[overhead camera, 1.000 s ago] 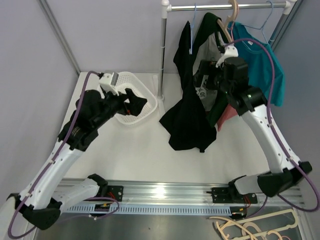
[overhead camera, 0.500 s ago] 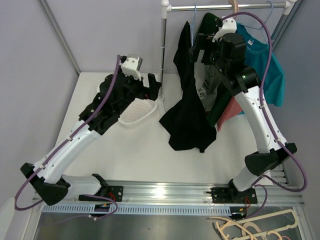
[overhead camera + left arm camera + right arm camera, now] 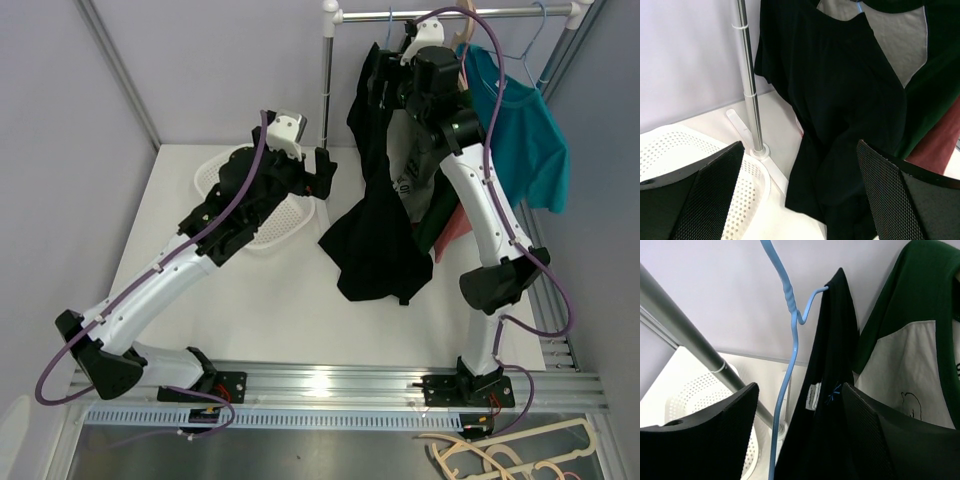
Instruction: Remove the t-shirt from the hanger
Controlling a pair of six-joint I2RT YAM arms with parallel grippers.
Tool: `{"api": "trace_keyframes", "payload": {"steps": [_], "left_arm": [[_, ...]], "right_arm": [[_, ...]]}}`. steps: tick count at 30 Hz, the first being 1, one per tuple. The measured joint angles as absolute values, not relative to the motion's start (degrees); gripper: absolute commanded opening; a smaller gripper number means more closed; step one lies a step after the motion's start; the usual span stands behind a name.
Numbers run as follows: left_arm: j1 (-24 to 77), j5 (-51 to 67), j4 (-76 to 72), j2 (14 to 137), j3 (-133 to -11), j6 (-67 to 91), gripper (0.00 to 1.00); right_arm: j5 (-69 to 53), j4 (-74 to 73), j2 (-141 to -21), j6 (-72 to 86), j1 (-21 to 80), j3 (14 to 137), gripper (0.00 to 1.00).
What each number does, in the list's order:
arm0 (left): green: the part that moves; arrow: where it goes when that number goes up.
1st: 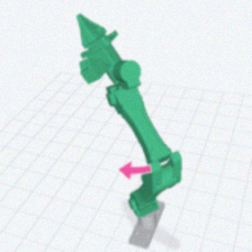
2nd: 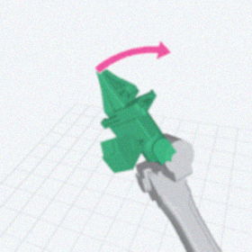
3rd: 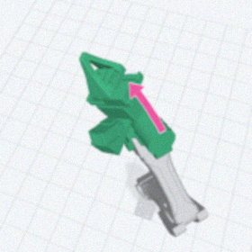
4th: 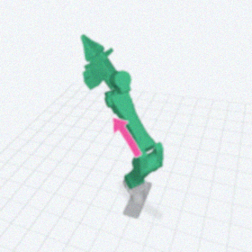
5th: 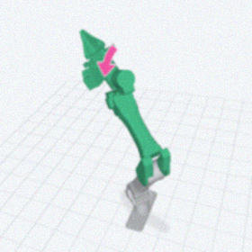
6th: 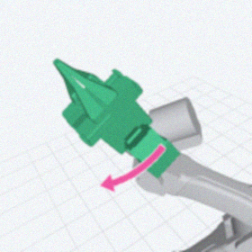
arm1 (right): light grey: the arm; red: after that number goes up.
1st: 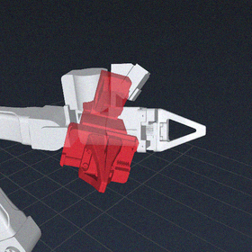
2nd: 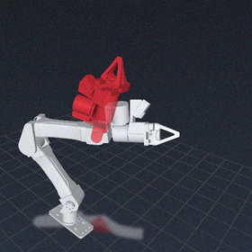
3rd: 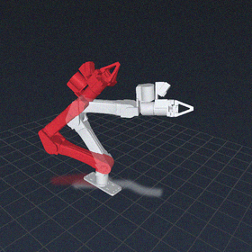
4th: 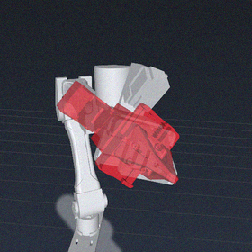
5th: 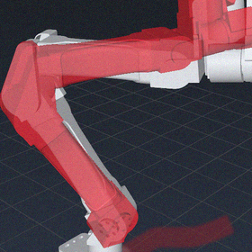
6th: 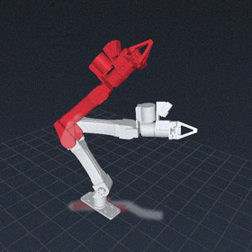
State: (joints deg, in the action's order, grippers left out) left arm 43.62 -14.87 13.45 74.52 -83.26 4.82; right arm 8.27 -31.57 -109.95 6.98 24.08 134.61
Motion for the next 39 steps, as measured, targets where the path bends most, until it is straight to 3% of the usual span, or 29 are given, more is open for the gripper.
{"api": "trace_keyframes", "payload": {"steps": [1, 12, 16, 20, 39], "left_arm": [[43.6, -14.9, 13.0, 74.7, -83.3, 4.5, 1.00], [43.7, -14.9, 11.2, 75.1, -83.3, 3.9, 0.99], [43.7, -14.9, 10.8, 75.1, -83.3, 4.0, 1.00], [43.7, -14.9, 10.7, 75.1, -83.3, 4.0, 1.00], [48.1, -16.1, 9.2, 76.1, -83.3, -0.3, 0.99]], "right_arm": [[8.4, -31.5, -110.6, 6.9, 24.1, 135.1, 0.64], [11.3, -29.1, -112.1, 4.1, 24.9, 135.5, 0.26], [13.8, -26.4, -112.1, 1.7, 26.4, 135.5, 0.05], [15.4, -25.8, -112.1, -0.6, 27.5, 135.5, 0.00], [19.0, -22.3, -110.9, -7.2, 29.8, 136.1, 0.00]]}}
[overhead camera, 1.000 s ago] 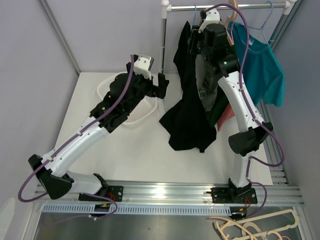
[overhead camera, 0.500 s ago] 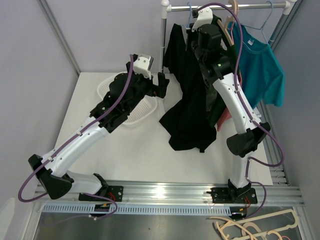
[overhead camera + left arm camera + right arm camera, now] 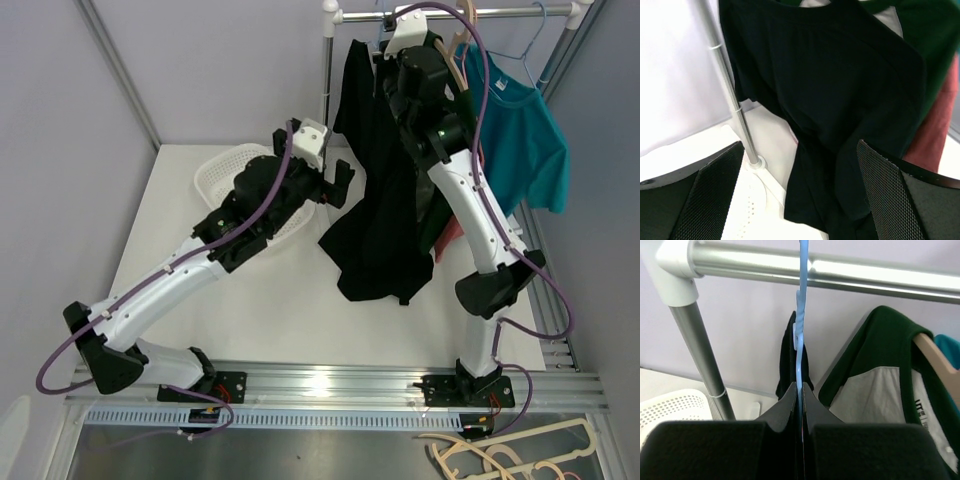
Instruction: Remove the t-shirt from the hanger
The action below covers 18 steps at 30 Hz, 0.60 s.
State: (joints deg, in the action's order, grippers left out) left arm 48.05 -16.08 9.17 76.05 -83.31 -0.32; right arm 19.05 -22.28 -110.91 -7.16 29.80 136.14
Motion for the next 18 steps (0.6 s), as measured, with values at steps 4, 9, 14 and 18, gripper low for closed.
{"api": "trace_keyframes", "payload": {"steps": [4, 9, 14, 18], "left_arm": [[53.0, -18.5, 7.0, 76.1, -82.6, -3.9, 0.99], [59.9, -21.8, 3.3, 73.1, -76.6, -6.3, 1.00], [66.4, -24.8, -0.6, 67.0, -69.0, -8.1, 0.99], [72.6, -26.0, -7.8, 61.3, -61.6, -10.7, 0.99]], "right_arm": [[20.7, -21.8, -106.3, -7.5, 30.5, 131.7, 0.00], [25.7, -19.0, -94.6, -5.7, 32.9, 117.6, 0.00], [38.7, -17.8, -87.1, 0.2, 36.6, 111.4, 0.00], [48.1, -18.1, -86.1, 4.9, 37.9, 111.2, 0.00]]}}
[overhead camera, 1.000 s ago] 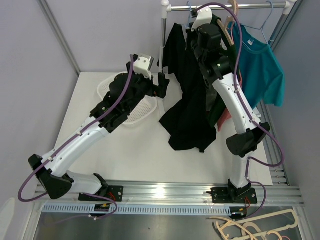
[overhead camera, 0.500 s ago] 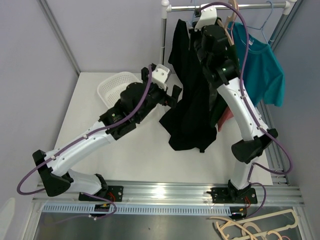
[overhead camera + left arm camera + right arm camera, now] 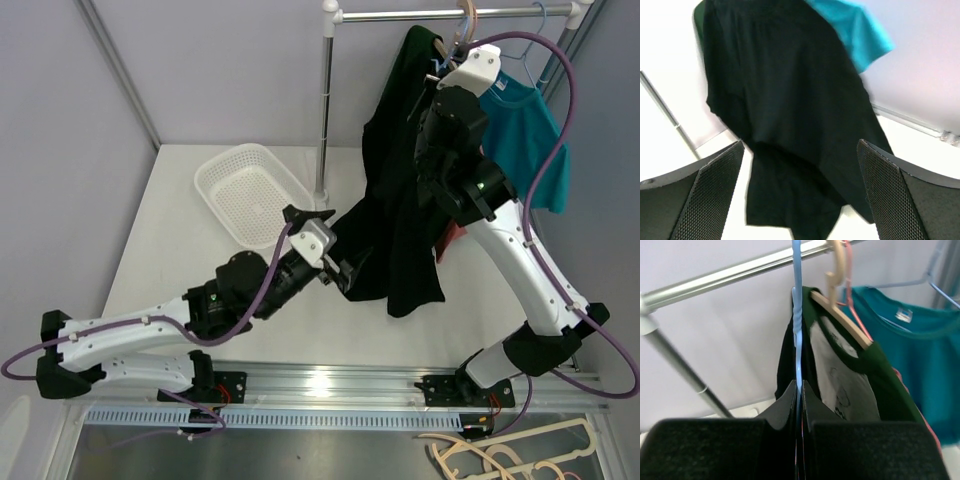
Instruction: Remove the t-shirt from the hanger
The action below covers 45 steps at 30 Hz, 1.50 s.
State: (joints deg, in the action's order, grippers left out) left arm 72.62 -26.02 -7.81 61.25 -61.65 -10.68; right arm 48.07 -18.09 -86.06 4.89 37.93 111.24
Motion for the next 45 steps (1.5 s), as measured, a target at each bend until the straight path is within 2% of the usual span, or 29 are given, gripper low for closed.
{"api": "trace_keyframes", "payload": {"steps": [8, 16, 22, 23, 24, 25, 27, 28, 35, 45], "left_arm": [[76.8, -23.1, -25.6, 57.3, -46.1, -17.7, 0.99], [77.0, -25.4, -37.3, 65.5, -45.8, -24.2, 0.99], [77.0, -29.1, -40.1, 71.4, -47.5, -26.2, 0.99], [77.0, -29.9, -40.1, 72.4, -48.3, -26.2, 0.92], [76.9, -30.5, -40.2, 73.4, -49.2, -26.2, 0.78], [76.9, -31.4, -40.1, 74.4, -50.3, -26.0, 0.44], [76.7, -32.9, -39.2, 76.2, -52.8, -25.9, 0.19], [76.7, -33.4, -38.6, 77.0, -54.0, -26.0, 0.01], [77.6, -36.5, -34.7, 78.4, -58.6, -26.5, 0.01], [93.5, -47.3, -49.6, 76.1, -52.7, -39.3, 0.01]], "right_arm": [[58.5, -20.8, -87.7, 9.0, 44.3, 113.0, 0.00], [61.8, -21.1, -87.7, 9.6, 50.3, 113.2, 0.00], [62.6, -20.6, -87.7, 9.4, 52.9, 113.2, 0.00], [62.7, -20.6, -87.7, 9.4, 53.2, 113.2, 0.00], [62.7, -20.5, -87.7, 9.4, 53.4, 113.2, 0.00], [62.7, -20.4, -87.7, 9.4, 53.6, 113.2, 0.00], [62.7, -20.1, -87.7, 9.4, 53.9, 113.2, 0.00], [62.7, -19.8, -87.7, 9.3, 54.0, 113.2, 0.00], [63.4, -15.4, -87.7, 6.2, 53.9, 112.5, 0.00], [62.3, -11.9, -88.8, 2.6, 45.8, 112.4, 0.00]]}}
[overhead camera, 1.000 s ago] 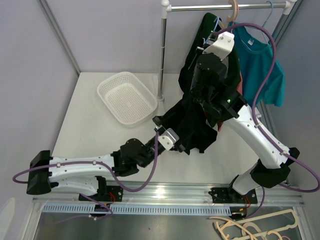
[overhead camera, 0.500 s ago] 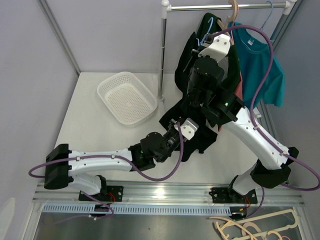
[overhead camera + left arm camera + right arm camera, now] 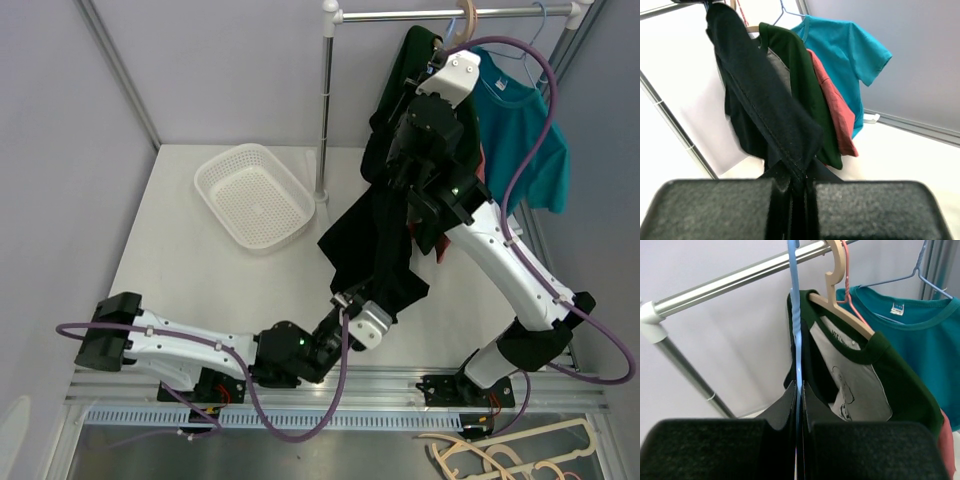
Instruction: Remove the t-shirt from the hanger
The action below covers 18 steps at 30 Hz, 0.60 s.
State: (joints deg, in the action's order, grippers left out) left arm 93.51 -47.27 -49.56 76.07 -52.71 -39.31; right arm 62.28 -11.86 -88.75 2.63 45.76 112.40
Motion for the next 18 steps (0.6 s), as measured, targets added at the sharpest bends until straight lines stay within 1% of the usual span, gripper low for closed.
{"api": "trace_keyframes", "payload": {"steps": [4, 8, 10, 15, 18], "left_arm": [[97.2, -50.7, -55.4, 77.2, -50.8, -41.0, 0.01], [96.8, -52.5, -58.3, 79.9, -50.2, -40.3, 0.01], [95.7, -52.1, -57.1, 80.8, -50.1, -37.9, 0.01], [86.7, -46.5, -45.8, 80.2, -50.1, -26.2, 0.01], [80.5, -44.3, -41.9, 79.4, -49.9, -21.4, 0.01]], "right_arm": [[60.7, -12.2, -91.1, 2.5, 43.3, 114.4, 0.00], [58.8, -15.8, -92.6, 3.2, 43.1, 117.0, 0.00], [57.1, -18.9, -92.6, 4.6, 43.2, 118.5, 0.00], [54.2, -24.1, -89.9, 7.8, 45.5, 119.2, 0.00], [52.3, -27.3, -87.0, 9.6, 46.7, 119.3, 0.00]]}}
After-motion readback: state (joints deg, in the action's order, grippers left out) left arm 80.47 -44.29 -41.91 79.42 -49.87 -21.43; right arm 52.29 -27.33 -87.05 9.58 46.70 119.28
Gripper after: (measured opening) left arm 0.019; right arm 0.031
